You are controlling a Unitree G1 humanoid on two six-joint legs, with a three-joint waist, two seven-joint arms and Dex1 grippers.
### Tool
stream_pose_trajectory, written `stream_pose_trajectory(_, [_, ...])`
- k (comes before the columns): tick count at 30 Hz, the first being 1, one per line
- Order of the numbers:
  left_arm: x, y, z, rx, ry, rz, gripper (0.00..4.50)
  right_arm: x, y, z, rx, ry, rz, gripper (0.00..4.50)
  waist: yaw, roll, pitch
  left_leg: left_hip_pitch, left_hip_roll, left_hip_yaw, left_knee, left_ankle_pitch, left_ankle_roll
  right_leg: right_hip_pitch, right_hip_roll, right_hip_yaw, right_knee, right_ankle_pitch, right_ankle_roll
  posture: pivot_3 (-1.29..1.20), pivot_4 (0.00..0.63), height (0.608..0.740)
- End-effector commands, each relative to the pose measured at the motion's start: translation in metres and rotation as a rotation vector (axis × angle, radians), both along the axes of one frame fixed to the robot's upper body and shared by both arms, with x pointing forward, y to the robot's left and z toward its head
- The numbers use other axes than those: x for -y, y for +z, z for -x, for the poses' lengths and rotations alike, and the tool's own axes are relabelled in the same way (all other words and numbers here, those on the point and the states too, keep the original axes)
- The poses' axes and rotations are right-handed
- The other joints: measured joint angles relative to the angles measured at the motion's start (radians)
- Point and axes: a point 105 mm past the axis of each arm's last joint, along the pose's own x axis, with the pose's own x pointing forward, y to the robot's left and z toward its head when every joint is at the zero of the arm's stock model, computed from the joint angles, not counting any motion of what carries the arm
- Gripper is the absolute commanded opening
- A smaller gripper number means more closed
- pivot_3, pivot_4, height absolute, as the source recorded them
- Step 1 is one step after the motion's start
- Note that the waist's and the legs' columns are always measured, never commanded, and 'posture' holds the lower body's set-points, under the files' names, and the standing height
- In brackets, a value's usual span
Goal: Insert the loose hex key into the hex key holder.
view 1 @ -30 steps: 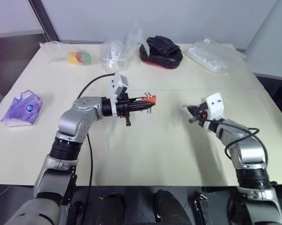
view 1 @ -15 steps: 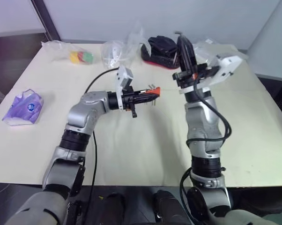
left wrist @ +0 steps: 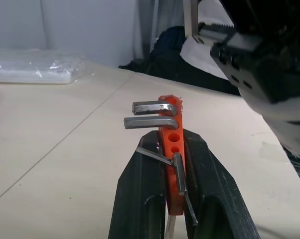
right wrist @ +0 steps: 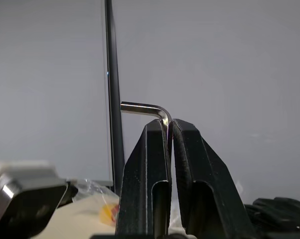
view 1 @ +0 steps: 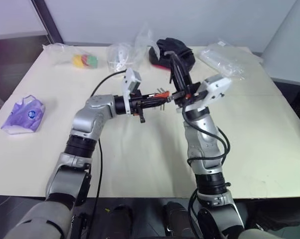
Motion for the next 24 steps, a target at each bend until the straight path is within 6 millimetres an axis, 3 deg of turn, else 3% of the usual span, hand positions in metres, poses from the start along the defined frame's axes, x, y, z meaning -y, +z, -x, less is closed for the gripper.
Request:
stream_pose_trajectory(1, [-0.001,0.021,0.0,0.075,-0.003,0.028,0.0,-0.001,0.007,0.006,0.046,0.001,0.0,0.05,0.0,0.0,0.0,0.0,0.0,0.0,0.0,0.0,0.0,0.0,0.0,0.0,0.0,0.0,0.0,0.0,0.15,0.74])
stream_pose_trajectory(13, [0.0,0.023,0.002,0.076,-0.013,0.034,0.0,-0.001,-0.006,0.0,0.024,-0.021,0.02,0.05,0.0,0.0,0.0,0.0,0.0,0.0,0.0,0.0,0.0,0.0,0.0,0.0,0.0,0.0,0.0,0.0,0.15,0.74])
stream_pose_trajectory(24, [0.001,0.023,0.005,0.072,-0.027,0.034,0.0,0.0,-0.006,-0.004,0.028,-0.029,0.018,0.05,0.0,0.0,0.0,0.0,0.0,0.0,0.0,0.0,0.0,0.0,0.0,0.0,0.0,0.0,0.0,0.0,0.15,0.74])
